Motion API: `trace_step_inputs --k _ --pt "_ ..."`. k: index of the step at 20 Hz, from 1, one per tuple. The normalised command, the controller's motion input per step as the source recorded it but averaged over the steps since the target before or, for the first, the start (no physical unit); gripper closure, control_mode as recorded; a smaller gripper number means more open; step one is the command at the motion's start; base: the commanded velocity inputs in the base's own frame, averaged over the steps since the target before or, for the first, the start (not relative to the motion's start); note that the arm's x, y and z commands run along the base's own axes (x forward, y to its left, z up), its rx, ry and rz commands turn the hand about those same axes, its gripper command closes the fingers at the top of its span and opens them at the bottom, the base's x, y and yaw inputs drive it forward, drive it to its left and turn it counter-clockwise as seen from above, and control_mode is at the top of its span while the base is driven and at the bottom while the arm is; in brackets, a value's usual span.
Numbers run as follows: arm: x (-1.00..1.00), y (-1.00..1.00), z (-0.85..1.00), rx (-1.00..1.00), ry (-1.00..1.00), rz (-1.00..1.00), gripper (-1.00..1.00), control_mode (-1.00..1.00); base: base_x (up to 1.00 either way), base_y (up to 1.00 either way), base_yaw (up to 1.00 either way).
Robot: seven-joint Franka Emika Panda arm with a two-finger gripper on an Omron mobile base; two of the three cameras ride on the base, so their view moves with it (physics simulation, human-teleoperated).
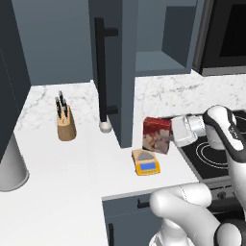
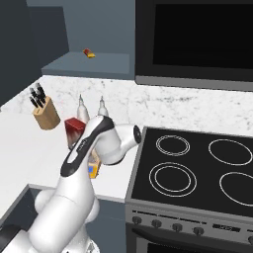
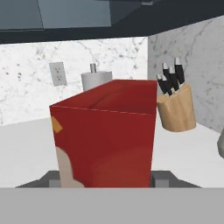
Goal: Pick the cereal and place it on the digital scale for weighing, and close the cabinet.
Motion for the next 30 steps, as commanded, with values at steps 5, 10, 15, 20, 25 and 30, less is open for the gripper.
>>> trace_step_inputs --k 5,10,15,20,25,30 --pt "0.44 0.02 -0.52 -0.01 0.00 0.03 1.00 -1.00 0.00 0.00 0.00" --pt "0.47 0.01 -0.48 0.00 0.00 0.02 1.00 -1.00 0.00 0.00 0.00" --pt "0.42 0.00 -0.43 0.00 0.00 0.01 1.00 -1.00 0.00 0.00 0.00" --pt "0.33 0.00 -0.37 0.00 0.00 0.01 1.00 -1.00 0.00 0.00 0.00" --pt "0.31 0.00 -0.30 0.00 0.00 0.00 1.00 -1.00 0.00 0.00 0.00" --pt "0.29 0.00 -0.22 0.00 0.00 0.00 1.00 -1.00 0.00 0.00 0.00"
